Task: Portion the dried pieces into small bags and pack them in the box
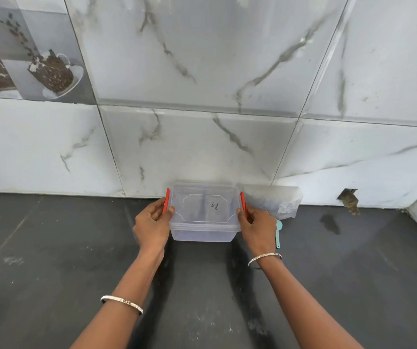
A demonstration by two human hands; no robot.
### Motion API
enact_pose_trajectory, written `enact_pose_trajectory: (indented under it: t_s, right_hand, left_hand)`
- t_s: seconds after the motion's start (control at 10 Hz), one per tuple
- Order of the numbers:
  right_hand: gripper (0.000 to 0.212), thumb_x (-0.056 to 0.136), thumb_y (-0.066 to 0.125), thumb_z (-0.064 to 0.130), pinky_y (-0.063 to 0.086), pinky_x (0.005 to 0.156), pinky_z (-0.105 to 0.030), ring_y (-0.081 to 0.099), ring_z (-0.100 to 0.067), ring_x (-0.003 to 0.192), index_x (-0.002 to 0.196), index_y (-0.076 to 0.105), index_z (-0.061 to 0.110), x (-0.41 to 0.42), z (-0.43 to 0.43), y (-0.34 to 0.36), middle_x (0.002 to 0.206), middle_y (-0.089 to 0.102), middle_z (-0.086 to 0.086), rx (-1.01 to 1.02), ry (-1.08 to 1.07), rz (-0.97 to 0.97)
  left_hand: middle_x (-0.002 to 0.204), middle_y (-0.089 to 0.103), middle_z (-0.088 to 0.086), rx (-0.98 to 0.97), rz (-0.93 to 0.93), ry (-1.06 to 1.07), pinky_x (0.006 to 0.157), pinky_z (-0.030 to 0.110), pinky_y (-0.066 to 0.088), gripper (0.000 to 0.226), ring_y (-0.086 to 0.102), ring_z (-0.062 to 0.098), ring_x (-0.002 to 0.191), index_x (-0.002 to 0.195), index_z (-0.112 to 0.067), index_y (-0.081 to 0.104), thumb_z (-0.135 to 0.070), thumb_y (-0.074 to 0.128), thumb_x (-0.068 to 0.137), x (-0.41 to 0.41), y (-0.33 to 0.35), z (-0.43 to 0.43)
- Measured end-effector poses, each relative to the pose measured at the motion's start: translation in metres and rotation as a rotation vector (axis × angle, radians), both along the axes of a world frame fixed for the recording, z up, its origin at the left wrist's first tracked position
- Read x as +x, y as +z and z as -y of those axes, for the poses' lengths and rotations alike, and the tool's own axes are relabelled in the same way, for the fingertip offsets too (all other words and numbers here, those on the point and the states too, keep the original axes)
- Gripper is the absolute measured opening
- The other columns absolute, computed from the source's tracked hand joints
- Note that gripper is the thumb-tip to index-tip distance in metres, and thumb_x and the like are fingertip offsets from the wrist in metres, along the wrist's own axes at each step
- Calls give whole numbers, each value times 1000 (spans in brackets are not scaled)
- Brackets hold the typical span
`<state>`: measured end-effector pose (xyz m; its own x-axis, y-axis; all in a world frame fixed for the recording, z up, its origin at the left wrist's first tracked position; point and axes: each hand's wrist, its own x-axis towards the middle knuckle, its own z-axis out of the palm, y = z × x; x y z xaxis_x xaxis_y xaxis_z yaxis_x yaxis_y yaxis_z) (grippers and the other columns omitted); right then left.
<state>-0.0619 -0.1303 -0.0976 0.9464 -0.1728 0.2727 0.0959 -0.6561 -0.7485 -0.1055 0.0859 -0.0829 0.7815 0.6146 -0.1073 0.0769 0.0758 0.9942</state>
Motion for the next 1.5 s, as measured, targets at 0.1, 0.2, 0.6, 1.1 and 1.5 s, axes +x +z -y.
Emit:
enact_pose_trajectory:
  t_s: [0.1,0.2,0.6,1.1,1.5]
  right_hand:
    - [26,95,59,34,58,72,-37,69,-21,71,102,76,15,5,4,-1,80,76,-4,-24,1,1]
    - [27,96,58,38,55,70,-27,67,-15,71,97,76,17,4,7,3,80,75,0,3,24,5]
    - [70,103,24,51,-4,118,-53,-2,-24,152,156,9,8,-12,72,-53,165,2,-7,-632,25,-400]
    - [62,105,32,41,-4,120,-46,9,-19,151,156,14,11,-24,49,-44,165,1,-4,-358,211,-313]
    - [18,94,59,20,47,89,-34,67,-22,97,88,74,27,-109,123,80,93,74,2,464,-314,67]
  left_hand:
    - [118,74,3,-20,-5,-7,70,5,50,40,68,-1,87,129,-9,68,-6,75,89,7,-5,1]
    - [115,75,3,-28,-1,4,72,8,50,39,68,0,85,127,-9,70,-6,76,89,9,-6,2]
    - [111,73,1,-52,20,-5,78,15,51,36,69,8,91,126,-10,69,-6,74,90,6,-5,4]
    - [124,72,5,94,-26,-36,102,28,50,43,67,13,104,131,-10,67,-25,75,91,-9,5,6]
    - [135,67,3,605,114,-58,111,37,44,37,60,23,128,131,-14,63,-28,64,97,-38,41,43]
